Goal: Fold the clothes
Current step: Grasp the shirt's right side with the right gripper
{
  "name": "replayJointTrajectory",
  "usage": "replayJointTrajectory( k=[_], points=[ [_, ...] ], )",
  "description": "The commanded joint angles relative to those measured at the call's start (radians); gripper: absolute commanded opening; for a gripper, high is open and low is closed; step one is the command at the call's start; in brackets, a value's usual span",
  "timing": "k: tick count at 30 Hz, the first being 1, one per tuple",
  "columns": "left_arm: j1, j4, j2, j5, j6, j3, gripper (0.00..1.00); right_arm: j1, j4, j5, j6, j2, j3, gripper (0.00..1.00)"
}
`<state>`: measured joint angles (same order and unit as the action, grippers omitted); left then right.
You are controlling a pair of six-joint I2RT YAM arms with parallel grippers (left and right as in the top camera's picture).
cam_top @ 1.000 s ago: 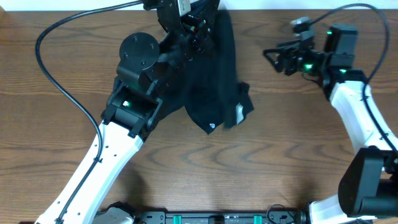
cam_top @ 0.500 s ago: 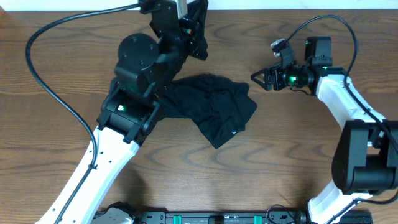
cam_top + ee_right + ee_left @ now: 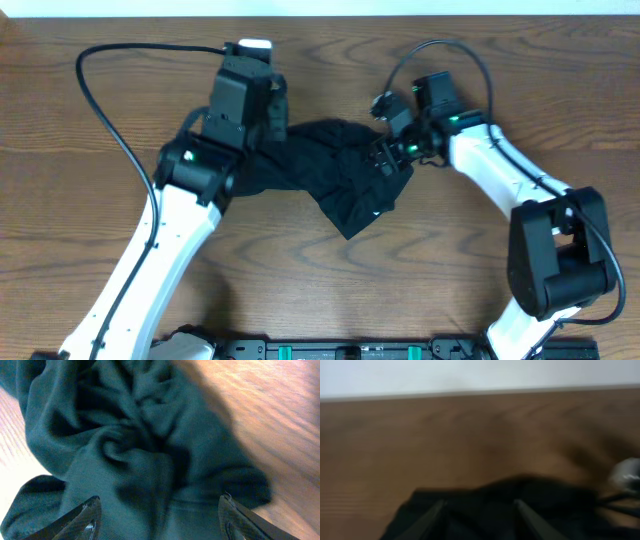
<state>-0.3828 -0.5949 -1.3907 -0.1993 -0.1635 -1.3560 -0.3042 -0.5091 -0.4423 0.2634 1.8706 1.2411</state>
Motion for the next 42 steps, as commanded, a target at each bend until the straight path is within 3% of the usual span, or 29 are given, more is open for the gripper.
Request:
replayJointTrajectory(
  k=[1, 4, 9, 12, 16, 20, 27, 28, 30, 32, 38, 42],
  points=[
    [0.08, -0.042, -0.057, -0.048, -0.025, -0.005, 0.44, -0.051, -0.01, 0.079, 0.004, 0.009, 0.013, 0.73],
    [0.142, -0.063, -0.103, -0.03, -0.036, -0.005, 0.45, -0.077, -0.029, 0.072, -0.008, 0.009, 0.013, 0.65],
    [0.214, -0.064, -0.169, 0.009, -0.037, -0.004, 0.45, -0.104, -0.056, 0.088, -0.051, 0.009, 0.013, 0.36],
    [0.242, -0.074, -0.192, 0.01, -0.041, -0.004, 0.45, -0.107, -0.059, 0.089, -0.069, 0.009, 0.013, 0.26],
    [0.272, -0.106, -0.197, 0.013, -0.109, -0.004, 0.45, -0.088, -0.011, 0.114, -0.095, 0.009, 0.013, 0.01],
    [0.276, -0.11, -0.197, 0.012, -0.1, -0.004, 0.45, -0.026, -0.004, 0.113, -0.137, -0.014, 0.049, 0.01],
    [0.275, -0.108, -0.197, 0.013, -0.1, -0.004, 0.44, 0.145, -0.187, 0.068, -0.117, -0.106, 0.17, 0.01],
    [0.275, -0.111, -0.197, 0.013, -0.1, -0.004, 0.44, 0.159, -0.21, 0.037, -0.091, -0.107, 0.174, 0.04],
    [0.275, -0.113, -0.197, 0.012, -0.1, -0.004, 0.44, 0.168, -0.245, -0.02, -0.048, -0.101, 0.169, 0.31],
    [0.275, -0.111, -0.197, 0.012, -0.1, -0.004, 0.44, 0.154, -0.27, -0.04, -0.015, -0.089, 0.164, 0.4],
    [0.275, -0.111, -0.198, 0.012, -0.1, -0.003, 0.49, 0.031, -0.26, 0.001, 0.034, -0.028, 0.159, 0.62],
    [0.275, -0.111, -0.198, 0.012, -0.1, -0.003, 0.5, -0.058, -0.214, 0.089, 0.029, 0.033, 0.159, 0.67]
  ],
)
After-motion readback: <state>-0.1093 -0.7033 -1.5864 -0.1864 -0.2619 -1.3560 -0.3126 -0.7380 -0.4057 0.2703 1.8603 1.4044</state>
